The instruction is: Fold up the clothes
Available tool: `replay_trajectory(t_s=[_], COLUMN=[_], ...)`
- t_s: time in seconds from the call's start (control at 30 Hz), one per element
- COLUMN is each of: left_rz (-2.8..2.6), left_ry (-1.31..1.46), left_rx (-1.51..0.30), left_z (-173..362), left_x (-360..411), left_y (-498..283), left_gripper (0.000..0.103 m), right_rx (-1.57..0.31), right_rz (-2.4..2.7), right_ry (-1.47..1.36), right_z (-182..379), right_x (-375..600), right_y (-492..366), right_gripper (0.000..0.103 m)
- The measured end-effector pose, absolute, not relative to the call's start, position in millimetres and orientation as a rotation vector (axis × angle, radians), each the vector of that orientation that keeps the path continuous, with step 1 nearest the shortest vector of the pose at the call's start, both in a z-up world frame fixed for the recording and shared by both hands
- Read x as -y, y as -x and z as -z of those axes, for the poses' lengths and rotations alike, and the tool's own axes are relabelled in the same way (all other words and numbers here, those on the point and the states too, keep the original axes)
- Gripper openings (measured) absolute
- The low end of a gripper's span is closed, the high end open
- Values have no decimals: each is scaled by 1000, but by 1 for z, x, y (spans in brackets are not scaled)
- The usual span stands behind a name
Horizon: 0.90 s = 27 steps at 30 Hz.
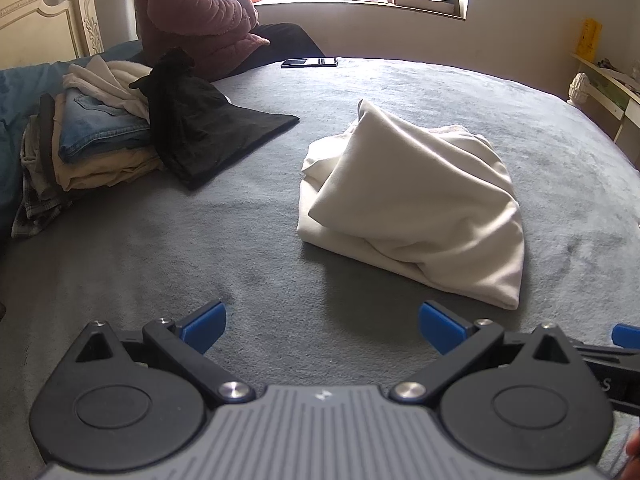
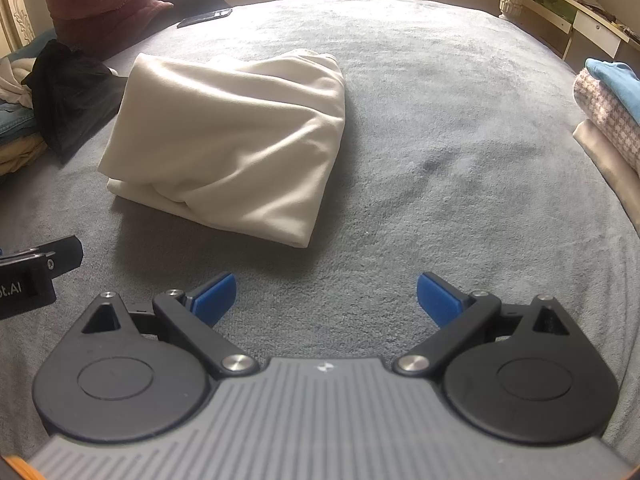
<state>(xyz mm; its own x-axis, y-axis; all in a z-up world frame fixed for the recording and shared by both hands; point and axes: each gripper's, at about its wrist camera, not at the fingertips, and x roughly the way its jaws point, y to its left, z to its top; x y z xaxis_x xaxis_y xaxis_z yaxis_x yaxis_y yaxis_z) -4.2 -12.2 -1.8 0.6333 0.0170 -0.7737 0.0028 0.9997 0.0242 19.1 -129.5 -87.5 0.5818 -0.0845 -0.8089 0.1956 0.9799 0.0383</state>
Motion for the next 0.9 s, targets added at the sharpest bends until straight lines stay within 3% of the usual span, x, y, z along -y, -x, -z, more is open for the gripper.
replay_trajectory(t_s=[0.9], left_rz=[-12], left_ry=[-21], left_rx=[-902], left_z=[9], left_x=[11], left_y=[0], left_gripper=[103], right_rx=[-942], right_rz=[168], right_ry=[-127], right_z=[94], right_x=[139], right_y=[-25], right_gripper=[97])
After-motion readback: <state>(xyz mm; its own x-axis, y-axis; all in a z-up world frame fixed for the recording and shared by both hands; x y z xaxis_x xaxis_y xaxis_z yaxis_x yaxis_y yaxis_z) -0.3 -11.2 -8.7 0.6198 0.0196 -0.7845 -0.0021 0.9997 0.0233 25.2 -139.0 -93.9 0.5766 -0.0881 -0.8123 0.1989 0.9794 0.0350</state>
